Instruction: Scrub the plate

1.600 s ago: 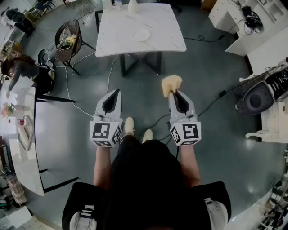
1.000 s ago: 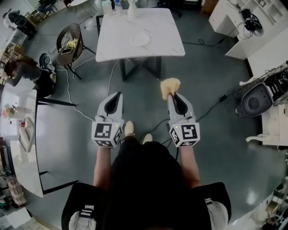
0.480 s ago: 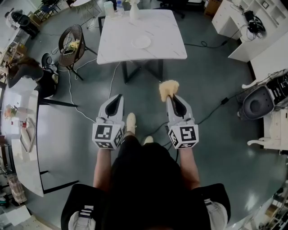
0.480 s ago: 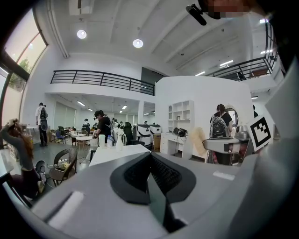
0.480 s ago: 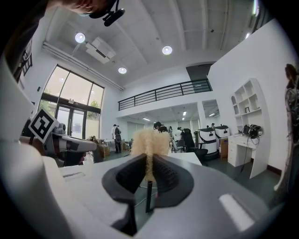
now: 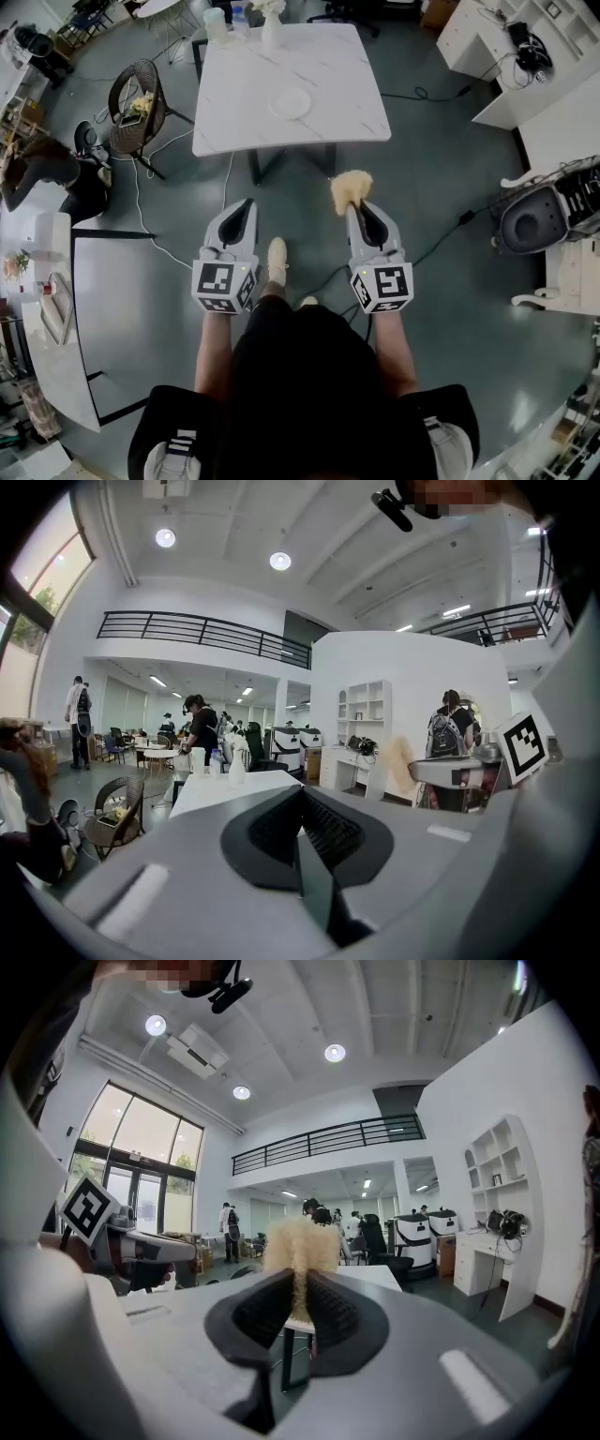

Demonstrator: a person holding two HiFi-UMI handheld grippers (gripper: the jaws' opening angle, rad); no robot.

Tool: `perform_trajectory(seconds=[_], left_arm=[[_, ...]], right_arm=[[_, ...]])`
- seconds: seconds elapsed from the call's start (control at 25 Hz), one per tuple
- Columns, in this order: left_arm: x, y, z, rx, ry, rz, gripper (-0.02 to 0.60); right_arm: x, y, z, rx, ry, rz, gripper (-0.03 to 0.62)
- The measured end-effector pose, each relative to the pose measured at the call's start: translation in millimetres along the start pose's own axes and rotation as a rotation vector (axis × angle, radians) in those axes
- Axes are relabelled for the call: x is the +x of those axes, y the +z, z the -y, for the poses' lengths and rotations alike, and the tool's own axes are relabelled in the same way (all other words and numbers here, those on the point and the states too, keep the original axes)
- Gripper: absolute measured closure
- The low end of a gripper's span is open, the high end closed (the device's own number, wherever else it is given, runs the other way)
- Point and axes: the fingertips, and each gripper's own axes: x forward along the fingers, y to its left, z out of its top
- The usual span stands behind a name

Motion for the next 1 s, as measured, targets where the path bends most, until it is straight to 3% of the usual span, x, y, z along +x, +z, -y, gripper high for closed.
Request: perform_trajectory(seconds=[0.56, 1.0], left_arm=[[127, 19, -78, -0.031, -0.132, -0.034, 0.574], [191, 24, -144, -0.042, -0.2, -0.046, 0.574]], right_arm=[[126, 22, 17, -0.007, -0.084, -0.047, 0.549], [214, 33, 16, -0.029, -0.139, -0.07, 0.549]])
